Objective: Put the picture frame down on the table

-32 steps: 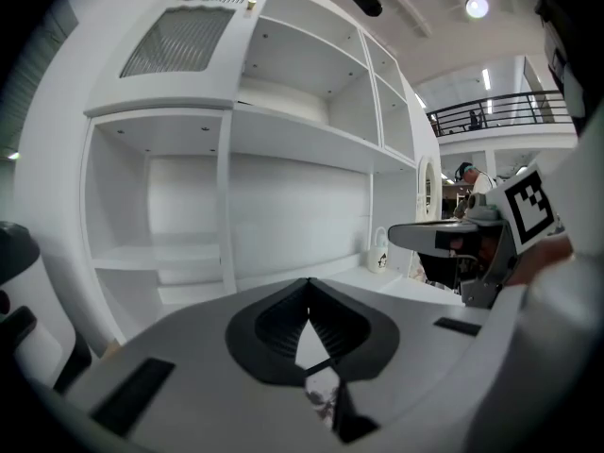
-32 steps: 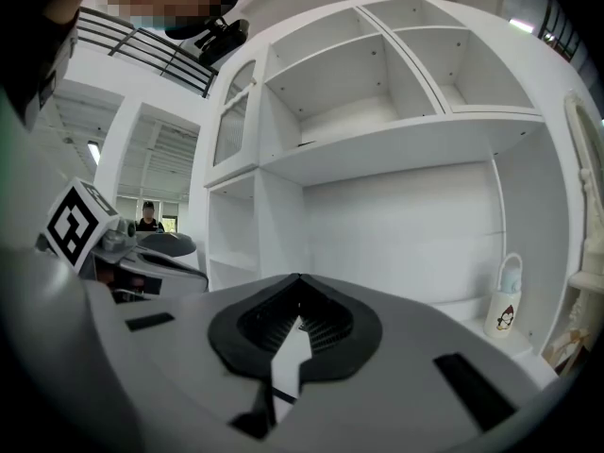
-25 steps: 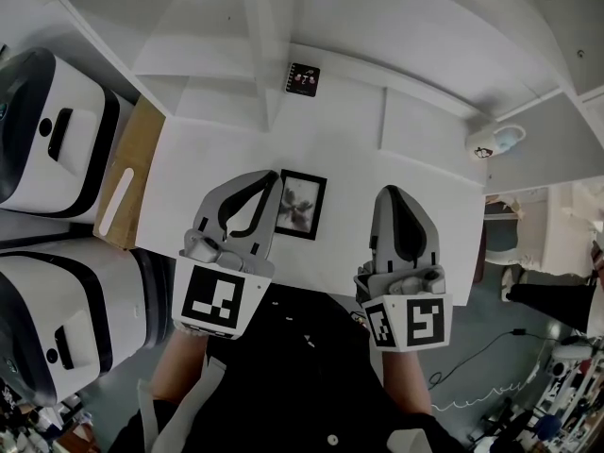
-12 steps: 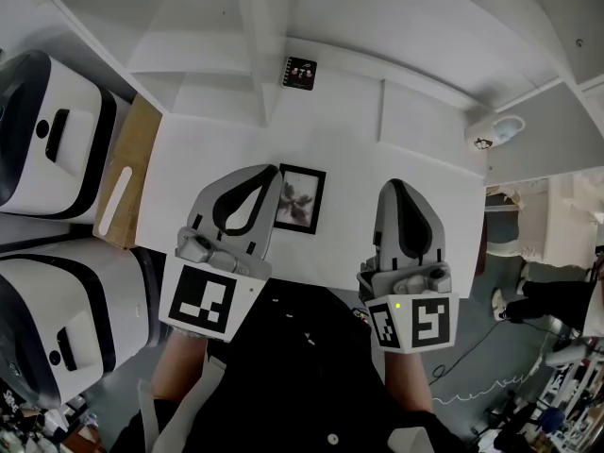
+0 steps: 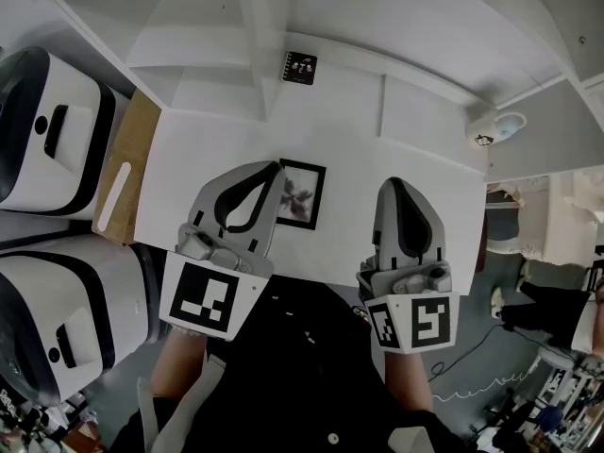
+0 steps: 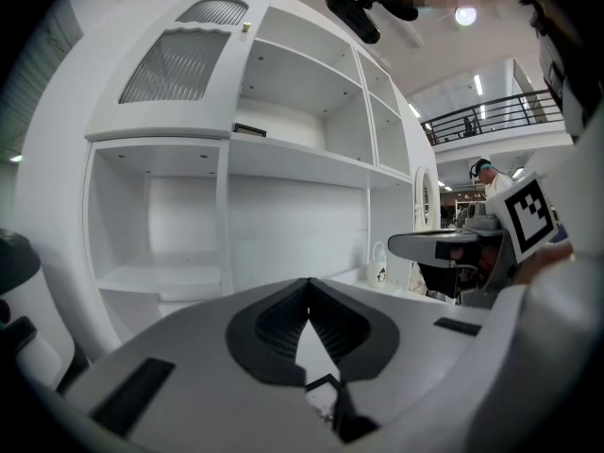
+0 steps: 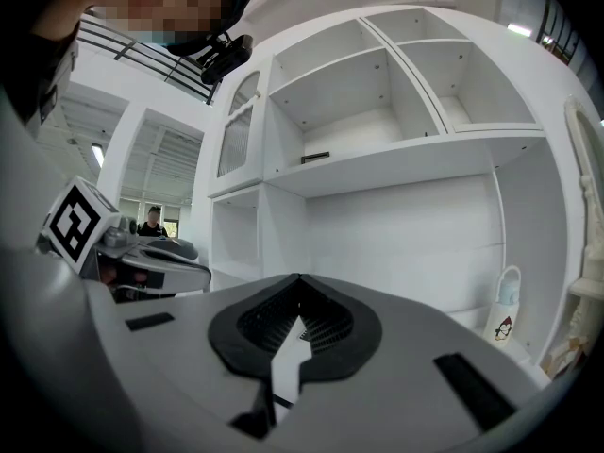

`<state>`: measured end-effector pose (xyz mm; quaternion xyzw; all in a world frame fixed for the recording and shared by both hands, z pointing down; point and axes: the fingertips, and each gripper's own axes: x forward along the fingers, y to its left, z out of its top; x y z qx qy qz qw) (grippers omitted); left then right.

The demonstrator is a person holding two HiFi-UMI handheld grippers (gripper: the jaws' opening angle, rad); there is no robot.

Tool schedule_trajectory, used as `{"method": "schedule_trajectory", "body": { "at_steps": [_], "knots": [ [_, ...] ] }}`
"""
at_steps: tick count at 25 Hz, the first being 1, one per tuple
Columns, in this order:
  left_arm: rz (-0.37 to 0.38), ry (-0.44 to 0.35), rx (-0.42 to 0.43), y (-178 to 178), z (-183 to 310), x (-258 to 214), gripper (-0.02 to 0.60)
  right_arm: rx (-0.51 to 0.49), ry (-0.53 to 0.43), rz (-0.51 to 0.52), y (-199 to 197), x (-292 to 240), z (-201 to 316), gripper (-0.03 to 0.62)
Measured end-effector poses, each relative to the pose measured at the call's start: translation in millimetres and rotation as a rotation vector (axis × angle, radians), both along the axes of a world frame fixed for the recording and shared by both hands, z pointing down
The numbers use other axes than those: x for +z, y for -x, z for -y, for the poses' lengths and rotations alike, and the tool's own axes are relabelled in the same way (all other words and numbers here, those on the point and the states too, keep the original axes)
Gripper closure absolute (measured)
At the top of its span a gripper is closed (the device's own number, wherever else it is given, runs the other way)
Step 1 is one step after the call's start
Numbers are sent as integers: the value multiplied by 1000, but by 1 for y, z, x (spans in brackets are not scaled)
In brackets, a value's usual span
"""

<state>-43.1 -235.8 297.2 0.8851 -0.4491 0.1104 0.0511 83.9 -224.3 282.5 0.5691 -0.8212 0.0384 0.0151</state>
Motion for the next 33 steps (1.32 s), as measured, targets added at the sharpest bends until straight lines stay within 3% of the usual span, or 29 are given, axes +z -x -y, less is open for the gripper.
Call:
{"method": "schedule_trajectory", "body": {
  "at_steps": [33],
  "knots": [
    [0,13,18,0,0,4,580,-14,30,-59,10,11,0,592]
  ]
}}
